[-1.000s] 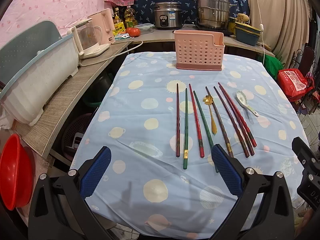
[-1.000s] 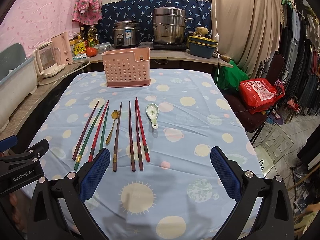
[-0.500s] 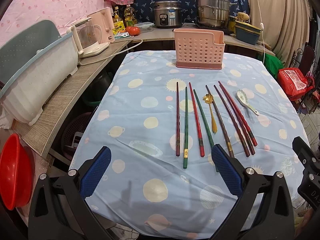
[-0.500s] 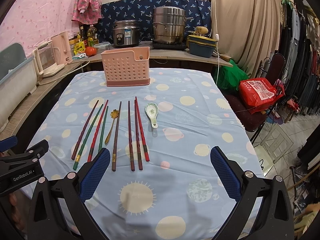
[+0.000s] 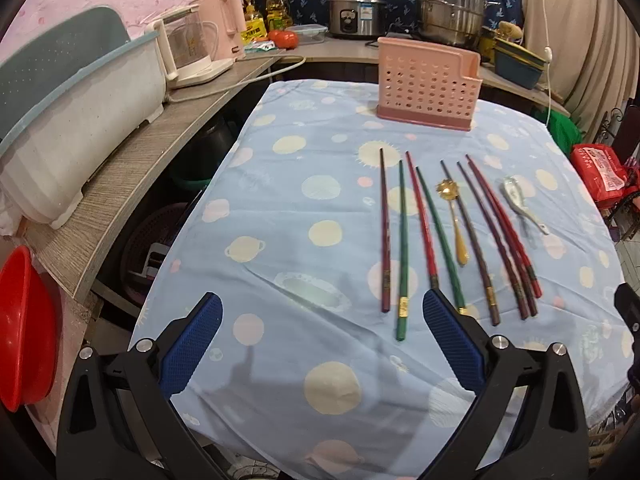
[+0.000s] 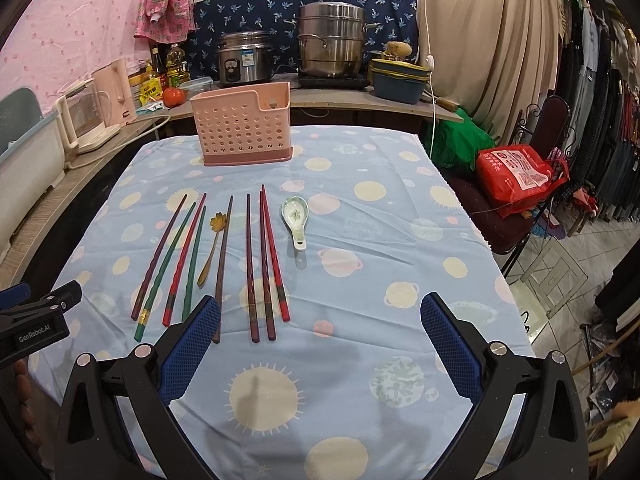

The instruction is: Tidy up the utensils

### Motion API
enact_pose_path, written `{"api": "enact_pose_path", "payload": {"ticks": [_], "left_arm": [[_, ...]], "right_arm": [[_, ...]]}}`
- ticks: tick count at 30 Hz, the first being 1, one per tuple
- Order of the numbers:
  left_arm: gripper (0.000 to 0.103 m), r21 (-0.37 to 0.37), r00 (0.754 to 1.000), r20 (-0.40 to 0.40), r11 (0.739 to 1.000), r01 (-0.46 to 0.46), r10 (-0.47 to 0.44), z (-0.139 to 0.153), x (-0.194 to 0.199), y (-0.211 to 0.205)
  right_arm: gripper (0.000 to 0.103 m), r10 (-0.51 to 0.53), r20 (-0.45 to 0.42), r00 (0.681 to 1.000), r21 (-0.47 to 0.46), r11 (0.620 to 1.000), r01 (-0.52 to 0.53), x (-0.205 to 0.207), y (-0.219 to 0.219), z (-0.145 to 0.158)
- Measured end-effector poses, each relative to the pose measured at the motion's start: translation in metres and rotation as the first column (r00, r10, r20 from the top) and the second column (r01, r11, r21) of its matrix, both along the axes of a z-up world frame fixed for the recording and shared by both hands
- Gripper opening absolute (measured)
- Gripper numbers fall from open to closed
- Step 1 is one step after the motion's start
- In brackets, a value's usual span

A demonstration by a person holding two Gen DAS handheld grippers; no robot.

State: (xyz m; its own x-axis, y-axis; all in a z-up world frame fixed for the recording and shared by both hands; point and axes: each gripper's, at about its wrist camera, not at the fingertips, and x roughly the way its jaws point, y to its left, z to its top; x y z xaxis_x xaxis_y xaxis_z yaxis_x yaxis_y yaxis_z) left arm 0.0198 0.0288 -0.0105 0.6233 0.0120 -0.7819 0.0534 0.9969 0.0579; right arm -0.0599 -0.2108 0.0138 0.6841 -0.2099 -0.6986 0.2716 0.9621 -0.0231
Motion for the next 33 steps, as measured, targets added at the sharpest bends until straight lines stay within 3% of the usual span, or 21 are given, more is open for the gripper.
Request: {"api": "enact_pose_path", "payload": {"ticks": [9,13,21,23,27,33], "left_arm": [[0.093,-0.028,0.997,-0.068,0.999,0.033,-0.035,-0.034,0.035,-0.004],[0.085,-0.035,0.994,-0.103,0.999,0.034,-0.037,-0.051,0.054,-0.007],[0.079,-0.033,0.988,-0.141,0.997,0.066,-0.070,-0.071,0.081,-0.019],[0.071,-0.032,0.984,-0.158,0.997,0.075,-0.079,-0.076,0.086,-0.021],[0.067,-0.049,0.981,-0.174,0.996,0.073,-0.080,-0.081,0.089,-0.020],[0.041,-0.074,0.979,-0.176,0.993,0.093,-0.105,-0.077,0.091,-0.020]], "right_arm": [[0.096,-0.012,-0.052,0.999,0.011,1.000,0.013,0.022,-0.008,-0.019],[0.096,-0.015,-0.079,0.997,0.014,1.000,0.016,0.034,-0.010,-0.027],[0.096,-0.012,-0.111,0.994,0.020,1.000,0.015,0.055,-0.013,-0.037],[0.096,-0.011,-0.115,0.993,0.021,1.000,0.014,0.059,-0.014,-0.038],[0.096,-0.014,-0.124,0.992,0.022,1.000,0.017,0.066,-0.016,-0.041],[0.096,-0.014,-0.117,0.993,0.028,0.999,0.018,0.078,-0.021,-0.040]]}}
